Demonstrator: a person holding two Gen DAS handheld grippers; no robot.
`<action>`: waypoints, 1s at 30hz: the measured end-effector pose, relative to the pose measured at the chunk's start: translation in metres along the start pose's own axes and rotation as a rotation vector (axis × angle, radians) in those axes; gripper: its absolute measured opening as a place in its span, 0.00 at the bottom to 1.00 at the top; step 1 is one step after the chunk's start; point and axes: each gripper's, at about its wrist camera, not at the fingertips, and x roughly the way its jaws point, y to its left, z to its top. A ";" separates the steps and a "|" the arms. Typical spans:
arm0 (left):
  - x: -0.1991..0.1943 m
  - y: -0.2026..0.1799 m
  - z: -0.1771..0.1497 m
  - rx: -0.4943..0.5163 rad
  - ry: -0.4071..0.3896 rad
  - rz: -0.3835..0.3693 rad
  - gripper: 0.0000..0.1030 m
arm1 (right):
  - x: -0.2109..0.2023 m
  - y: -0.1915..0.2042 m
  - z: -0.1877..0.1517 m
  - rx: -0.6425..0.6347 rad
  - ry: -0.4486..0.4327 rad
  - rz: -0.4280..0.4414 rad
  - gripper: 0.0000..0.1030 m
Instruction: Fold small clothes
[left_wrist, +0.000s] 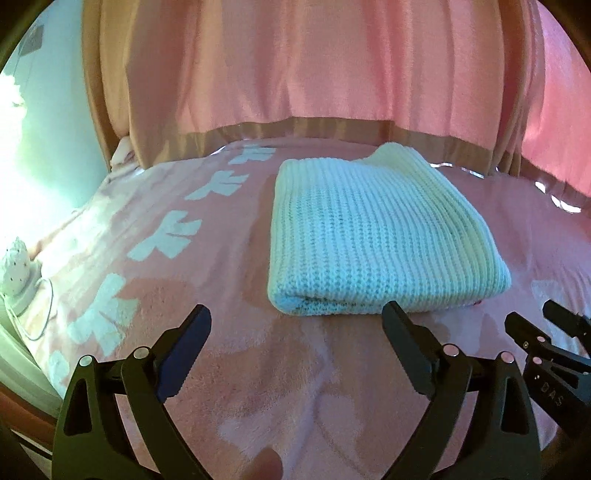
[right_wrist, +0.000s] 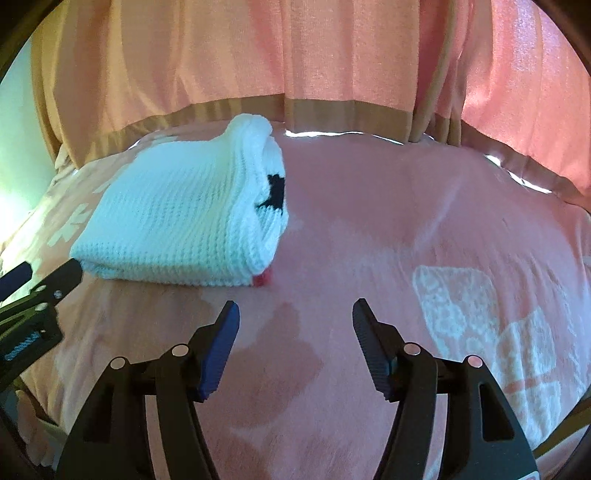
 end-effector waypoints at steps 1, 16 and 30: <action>0.000 -0.002 -0.001 0.009 0.000 -0.001 0.89 | -0.001 0.001 -0.001 -0.006 -0.001 0.001 0.60; 0.001 -0.012 -0.010 0.017 0.020 0.008 0.88 | -0.013 0.014 -0.008 -0.060 -0.049 0.005 0.62; 0.002 -0.019 -0.010 0.035 0.026 -0.001 0.88 | -0.012 0.020 -0.008 -0.056 -0.050 0.020 0.62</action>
